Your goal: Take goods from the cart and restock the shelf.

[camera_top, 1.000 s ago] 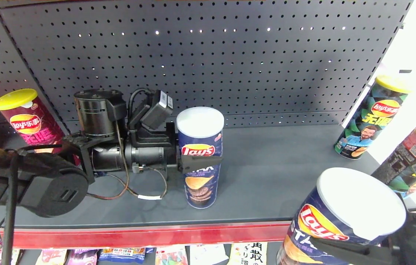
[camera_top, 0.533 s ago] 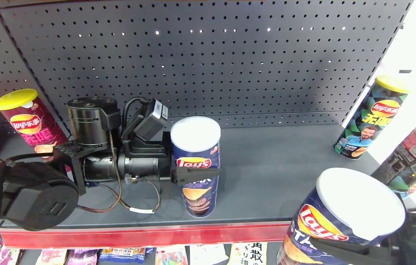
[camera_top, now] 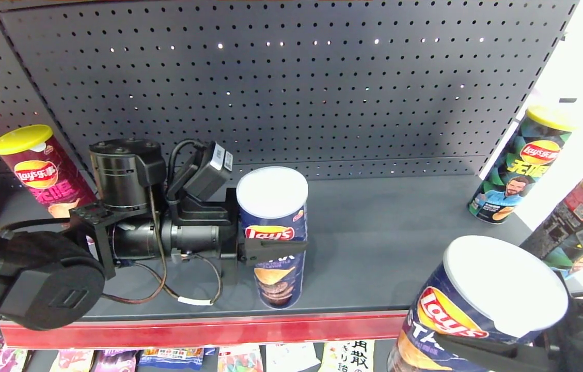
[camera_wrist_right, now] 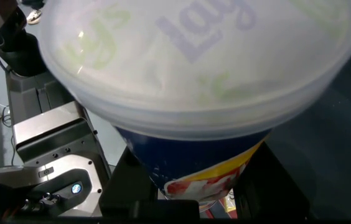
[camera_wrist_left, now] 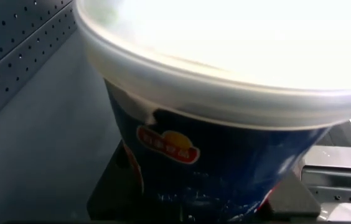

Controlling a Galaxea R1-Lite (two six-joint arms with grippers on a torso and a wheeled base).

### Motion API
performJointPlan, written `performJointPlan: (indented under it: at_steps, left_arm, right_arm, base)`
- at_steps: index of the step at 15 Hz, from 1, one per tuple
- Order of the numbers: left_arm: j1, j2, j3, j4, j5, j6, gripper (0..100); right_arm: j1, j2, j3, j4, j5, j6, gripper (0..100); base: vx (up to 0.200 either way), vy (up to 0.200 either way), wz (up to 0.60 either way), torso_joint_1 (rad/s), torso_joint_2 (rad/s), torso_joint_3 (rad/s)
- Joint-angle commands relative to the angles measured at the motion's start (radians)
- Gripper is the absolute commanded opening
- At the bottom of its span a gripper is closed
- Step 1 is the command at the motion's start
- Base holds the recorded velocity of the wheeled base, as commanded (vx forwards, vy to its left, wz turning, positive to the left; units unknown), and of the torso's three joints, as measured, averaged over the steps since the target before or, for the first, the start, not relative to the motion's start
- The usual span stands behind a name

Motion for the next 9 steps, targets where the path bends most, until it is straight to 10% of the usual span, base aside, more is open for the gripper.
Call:
performJointPlan:
  at_steps: [1, 9]
  left_arm:
    - [-0.002, -0.012, 0.014, 0.002, 0.002, -0.006, 0]
    - [-0.016, -0.027, 0.057, 0.002, -0.003, -0.011, 0]
  right_arm:
    - [0.0, 0.0, -0.001, -0.001, 0.0, -0.001, 0]
    - [0.0, 0.0, -0.002, -0.001, 0.0, -0.001, 0]
  base:
    - [0.0, 0.0, 0.0, 0.0, 0.0, 0.0]
    - [0.0, 0.0, 0.0, 0.0, 0.0, 0.0]
